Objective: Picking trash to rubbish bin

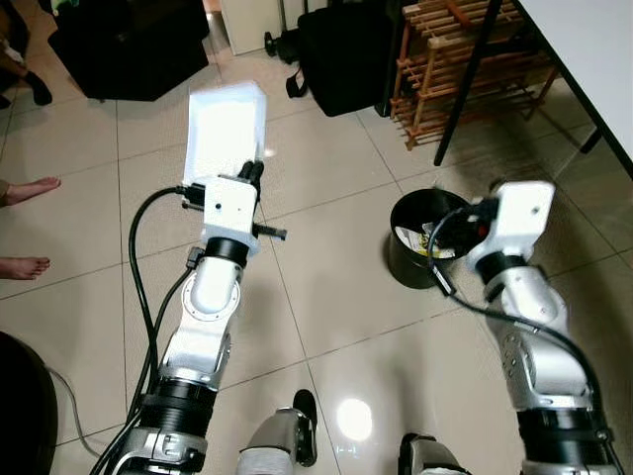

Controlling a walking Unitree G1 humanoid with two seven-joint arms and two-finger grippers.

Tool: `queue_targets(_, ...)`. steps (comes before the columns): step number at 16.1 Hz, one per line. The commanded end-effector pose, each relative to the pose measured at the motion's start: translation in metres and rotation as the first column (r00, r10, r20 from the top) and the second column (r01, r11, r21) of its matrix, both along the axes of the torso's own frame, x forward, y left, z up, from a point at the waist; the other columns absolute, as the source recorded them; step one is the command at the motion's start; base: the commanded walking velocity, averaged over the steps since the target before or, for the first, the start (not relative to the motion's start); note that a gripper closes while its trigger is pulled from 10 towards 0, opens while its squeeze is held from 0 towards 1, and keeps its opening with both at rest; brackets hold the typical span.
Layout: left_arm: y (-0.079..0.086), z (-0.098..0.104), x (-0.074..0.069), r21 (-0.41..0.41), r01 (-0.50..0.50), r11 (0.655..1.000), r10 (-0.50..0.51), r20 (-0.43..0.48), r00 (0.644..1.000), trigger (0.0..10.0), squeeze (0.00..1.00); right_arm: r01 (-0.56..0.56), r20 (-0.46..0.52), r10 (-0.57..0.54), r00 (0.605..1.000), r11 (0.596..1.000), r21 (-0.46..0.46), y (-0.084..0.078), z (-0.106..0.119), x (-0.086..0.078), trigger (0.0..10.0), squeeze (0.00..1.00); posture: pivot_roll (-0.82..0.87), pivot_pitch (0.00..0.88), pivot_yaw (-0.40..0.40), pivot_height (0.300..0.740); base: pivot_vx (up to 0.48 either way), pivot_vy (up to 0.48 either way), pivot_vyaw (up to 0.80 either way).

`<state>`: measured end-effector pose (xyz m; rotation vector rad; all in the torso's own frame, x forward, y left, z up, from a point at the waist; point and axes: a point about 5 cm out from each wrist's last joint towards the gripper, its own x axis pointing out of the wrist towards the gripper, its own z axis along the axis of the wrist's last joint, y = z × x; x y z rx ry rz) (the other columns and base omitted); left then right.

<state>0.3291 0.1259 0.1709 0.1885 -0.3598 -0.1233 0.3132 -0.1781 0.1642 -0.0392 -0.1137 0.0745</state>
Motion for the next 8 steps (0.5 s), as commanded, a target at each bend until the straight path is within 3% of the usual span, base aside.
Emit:
queue_targets(1, 0.003, -0.014, -0.002, 0.016, -0.002, 1.000, 0.003, -0.055, 0.999, 10.0, 0.00, -0.021, -0.065, 0.020, 0.998, 1.000, -0.014, 0.004, -0.016, -0.003, 10.0, 0.00, 0.01, 0.290, 0.085, 0.740, 0.000, 0.000, 0.00)
queue_targets(4, 0.001, -0.019, -0.004, 0.027, 0.008, 1.000, -0.006, -0.068, 0.998, 10.0, 0.00, -0.053, -0.149, 0.051, 0.988, 0.999, -0.010, 0.007, -0.040, -0.007, 10.0, 0.00, 0.02, 0.293, 0.083, 0.740, 0.000, 0.000, 0.00)
queue_targets(8, -0.003, -0.041, -0.007, 0.012, 0.040, 0.999, -0.037, -0.160, 0.986, 10.0, 0.00, -0.081, -0.322, 0.069, 0.944, 0.996, -0.024, 0.006, -0.094, -0.022, 10.0, 0.00, 0.02, 0.289, 0.081, 0.740, 0.000, 0.000, 0.00)
